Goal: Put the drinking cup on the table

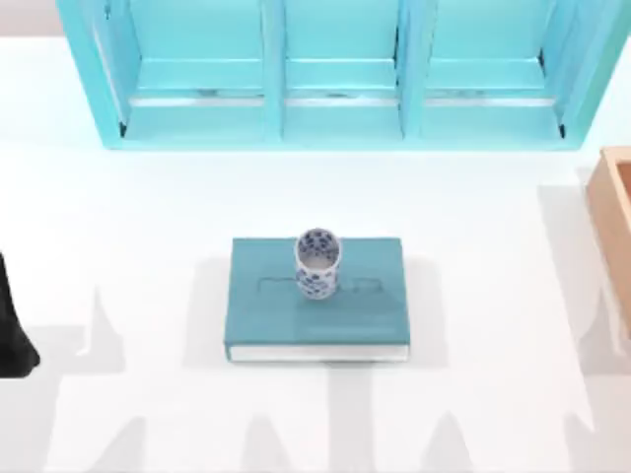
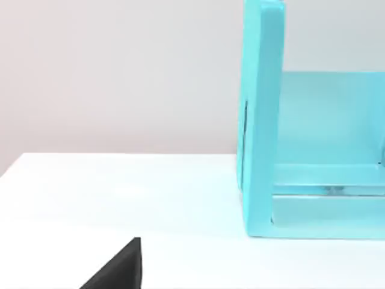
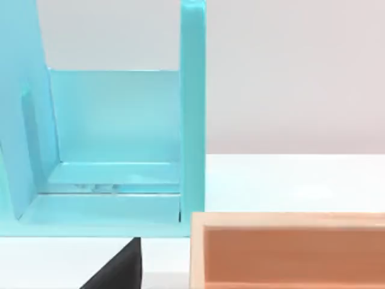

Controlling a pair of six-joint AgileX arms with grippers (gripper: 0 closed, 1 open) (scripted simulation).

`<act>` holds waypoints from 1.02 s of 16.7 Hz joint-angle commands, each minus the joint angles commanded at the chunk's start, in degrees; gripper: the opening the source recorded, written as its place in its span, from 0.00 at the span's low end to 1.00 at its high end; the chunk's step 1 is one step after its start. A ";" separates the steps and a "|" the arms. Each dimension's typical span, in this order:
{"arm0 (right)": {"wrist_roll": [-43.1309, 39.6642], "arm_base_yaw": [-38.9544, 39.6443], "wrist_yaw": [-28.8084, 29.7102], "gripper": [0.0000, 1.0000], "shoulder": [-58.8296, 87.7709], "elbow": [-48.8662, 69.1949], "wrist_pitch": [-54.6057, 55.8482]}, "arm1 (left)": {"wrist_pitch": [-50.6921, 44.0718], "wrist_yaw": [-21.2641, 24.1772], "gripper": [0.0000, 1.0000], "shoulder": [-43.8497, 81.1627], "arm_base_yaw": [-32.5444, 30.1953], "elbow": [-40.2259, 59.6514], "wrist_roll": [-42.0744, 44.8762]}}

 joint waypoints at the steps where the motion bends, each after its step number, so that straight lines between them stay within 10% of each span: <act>1: 0.00 0.00 0.00 1.00 0.00 0.00 0.00 | 0.00 0.00 1.00 0.00 0.00 0.00 0.00; 8: 0.00 0.00 0.00 1.00 0.00 0.00 0.00 | -10.75 -0.20 1.00 12.31 -4.44 12.20 -4.38; 17: 0.00 0.00 0.00 1.00 0.00 0.00 0.00 | -47.17 0.21 1.00 63.59 -20.55 64.68 -19.63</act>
